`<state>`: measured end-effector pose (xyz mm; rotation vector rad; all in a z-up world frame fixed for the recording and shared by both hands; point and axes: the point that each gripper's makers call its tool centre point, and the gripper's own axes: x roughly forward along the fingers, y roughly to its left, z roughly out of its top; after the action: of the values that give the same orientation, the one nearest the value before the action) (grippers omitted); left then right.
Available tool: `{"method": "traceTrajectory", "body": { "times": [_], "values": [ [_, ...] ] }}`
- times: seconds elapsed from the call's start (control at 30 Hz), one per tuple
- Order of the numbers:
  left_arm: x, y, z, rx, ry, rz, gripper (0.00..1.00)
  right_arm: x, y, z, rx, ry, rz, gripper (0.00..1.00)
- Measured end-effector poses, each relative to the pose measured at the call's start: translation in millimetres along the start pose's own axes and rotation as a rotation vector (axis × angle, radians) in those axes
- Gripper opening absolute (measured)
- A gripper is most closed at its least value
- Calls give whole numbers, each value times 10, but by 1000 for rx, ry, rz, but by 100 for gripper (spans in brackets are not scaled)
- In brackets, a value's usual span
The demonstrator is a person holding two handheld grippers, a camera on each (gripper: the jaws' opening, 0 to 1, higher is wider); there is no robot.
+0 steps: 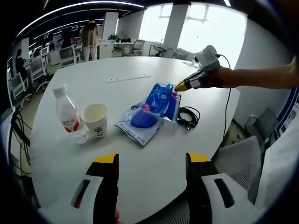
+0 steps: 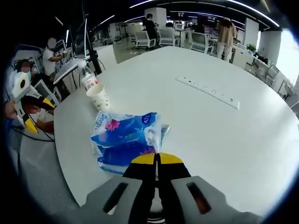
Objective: Arrange the tabletop items into an orderly group along one side of the table until the central work area is clear of visible clutter.
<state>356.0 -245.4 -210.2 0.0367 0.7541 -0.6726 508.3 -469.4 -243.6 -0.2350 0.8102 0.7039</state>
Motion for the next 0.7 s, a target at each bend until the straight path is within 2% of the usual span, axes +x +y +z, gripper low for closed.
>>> {"method": "traceTrajectory", "body": {
  "times": [0.33, 0.7],
  "values": [
    [111, -104, 61, 28, 15, -33, 58, -212, -187, -104, 54, -27, -39, 0],
    [242, -239, 149, 57, 25, -64, 58, -477, -509, -189, 134, -68, -94, 0]
  ]
}}
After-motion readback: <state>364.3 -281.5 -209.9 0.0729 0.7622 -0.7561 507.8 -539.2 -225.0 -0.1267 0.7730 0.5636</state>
